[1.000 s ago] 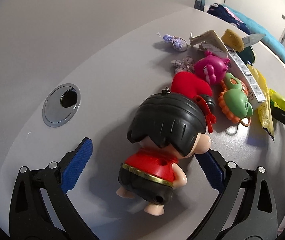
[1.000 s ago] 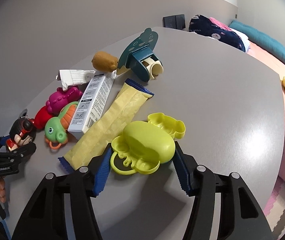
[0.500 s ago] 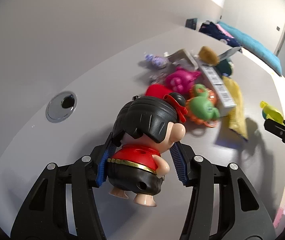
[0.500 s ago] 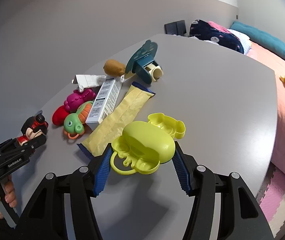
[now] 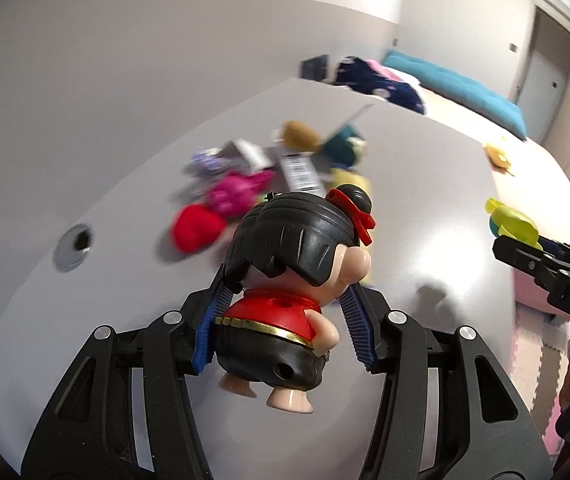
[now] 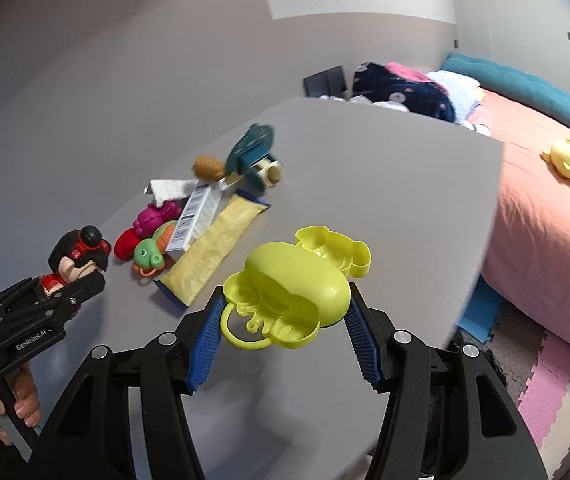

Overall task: Collect trash
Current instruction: 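Carry both toys to the black bin and open both tools to drop them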

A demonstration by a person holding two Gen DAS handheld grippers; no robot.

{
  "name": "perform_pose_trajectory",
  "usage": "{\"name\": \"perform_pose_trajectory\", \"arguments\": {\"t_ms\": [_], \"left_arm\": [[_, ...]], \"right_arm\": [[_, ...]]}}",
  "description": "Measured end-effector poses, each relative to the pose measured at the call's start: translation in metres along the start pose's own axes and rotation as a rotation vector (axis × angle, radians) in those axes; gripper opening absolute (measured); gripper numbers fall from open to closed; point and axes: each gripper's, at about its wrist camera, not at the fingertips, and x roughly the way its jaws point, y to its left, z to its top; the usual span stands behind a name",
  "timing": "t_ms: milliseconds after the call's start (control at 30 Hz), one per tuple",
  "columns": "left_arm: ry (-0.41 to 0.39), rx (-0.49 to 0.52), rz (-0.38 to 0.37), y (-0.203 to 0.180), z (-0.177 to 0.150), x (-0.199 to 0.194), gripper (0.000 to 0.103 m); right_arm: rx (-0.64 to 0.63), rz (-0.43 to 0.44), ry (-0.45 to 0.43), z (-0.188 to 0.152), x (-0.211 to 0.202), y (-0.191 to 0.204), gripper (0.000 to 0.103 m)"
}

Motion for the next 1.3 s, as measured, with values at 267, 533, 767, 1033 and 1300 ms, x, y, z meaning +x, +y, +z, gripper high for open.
{"name": "perform_pose_trajectory", "arguments": {"t_ms": [267, 533, 767, 1033, 1300], "left_arm": [[0.0, 0.094, -0.092, -0.076, 0.01, 0.007, 0.052], [0.021, 0.244, -0.199, -0.167, 0.018, 0.025, 0.052], [0.057, 0.364, -0.297, -0.248, 0.014, 0.04, 0.052], [0.14, 0.483, -0.353, -0.311, -0.007, 0.064, 0.053], [0.142, 0.577, -0.312, -0.329, -0.01, 0.077, 0.098]], "right_arm": [[0.058, -0.069, -0.055, -0.008, -0.04, -0.056, 0.059], [0.16, -0.163, -0.098, -0.023, -0.079, -0.125, 0.059], [0.25, -0.247, -0.107, -0.039, -0.101, -0.182, 0.059], [0.355, -0.322, -0.074, -0.049, -0.102, -0.249, 0.06], [0.387, -0.452, -0.059, -0.05, -0.096, -0.281, 0.086]]}}
